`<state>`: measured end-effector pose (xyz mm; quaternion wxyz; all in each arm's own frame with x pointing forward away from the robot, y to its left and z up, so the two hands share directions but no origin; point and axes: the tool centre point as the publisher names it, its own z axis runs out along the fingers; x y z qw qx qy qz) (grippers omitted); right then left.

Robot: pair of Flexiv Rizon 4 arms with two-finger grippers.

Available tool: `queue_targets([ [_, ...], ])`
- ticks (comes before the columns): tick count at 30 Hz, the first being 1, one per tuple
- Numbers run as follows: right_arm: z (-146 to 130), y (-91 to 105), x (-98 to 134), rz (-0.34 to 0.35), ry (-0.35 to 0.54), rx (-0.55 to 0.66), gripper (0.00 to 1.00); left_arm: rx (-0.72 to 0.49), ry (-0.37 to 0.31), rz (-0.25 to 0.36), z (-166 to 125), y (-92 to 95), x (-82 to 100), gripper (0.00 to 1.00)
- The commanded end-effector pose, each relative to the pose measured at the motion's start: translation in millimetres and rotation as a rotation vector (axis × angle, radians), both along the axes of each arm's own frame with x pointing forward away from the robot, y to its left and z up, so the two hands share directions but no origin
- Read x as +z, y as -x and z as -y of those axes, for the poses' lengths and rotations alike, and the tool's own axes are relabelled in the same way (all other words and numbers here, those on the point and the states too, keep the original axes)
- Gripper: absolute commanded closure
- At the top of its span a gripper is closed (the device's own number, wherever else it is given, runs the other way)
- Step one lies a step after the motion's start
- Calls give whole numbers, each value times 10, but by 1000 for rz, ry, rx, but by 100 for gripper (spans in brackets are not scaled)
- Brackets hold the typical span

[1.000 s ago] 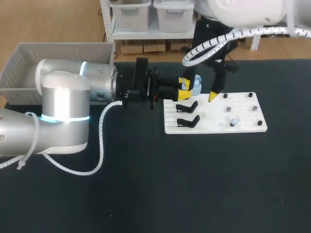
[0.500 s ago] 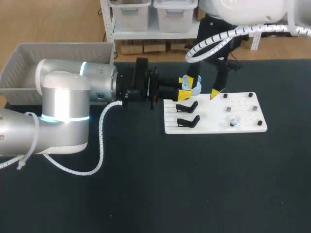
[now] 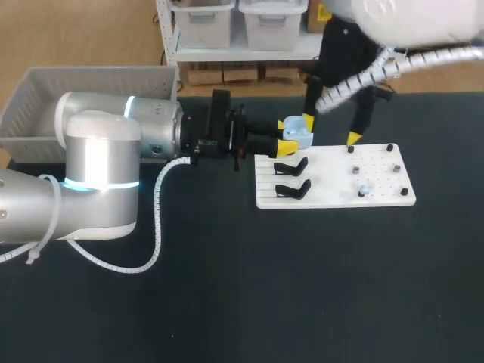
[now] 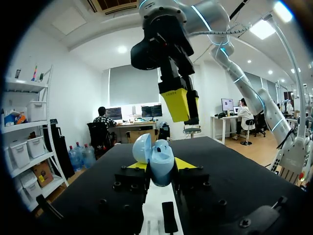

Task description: Pick up each earbud case from the left stands, insert the matching earbuds, close the lid, and place the case in the box.

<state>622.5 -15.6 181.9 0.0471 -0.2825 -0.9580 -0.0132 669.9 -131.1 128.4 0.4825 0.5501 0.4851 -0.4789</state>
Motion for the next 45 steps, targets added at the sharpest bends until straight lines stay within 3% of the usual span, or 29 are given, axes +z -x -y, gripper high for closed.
queue_targets([
  [1,194,200,-12,197,57,37,32,1,-1,0,2,1,-2,100],
  [3,280,171,-26,223,90,50,29,1,-1,0,2,1,-2,100],
  [6,446,96,-58,262,116,68,0,1,-1,0,2,1,-2,100],
  [11,624,-56,-72,272,64,80,0,1,-1,0,2,1,-2,100],
  [32,624,-56,-72,272,64,80,0,1,-1,0,2,1,-2,100],
  [35,629,-178,-37,321,138,155,0,1,-1,0,2,1,-2,100],
  [39,669,-221,-135,310,150,215,0,1,-1,0,2,1,-2,100],
  [45,736,-176,-346,263,98,301,0,1,-1,0,2,1,-2,100],
])
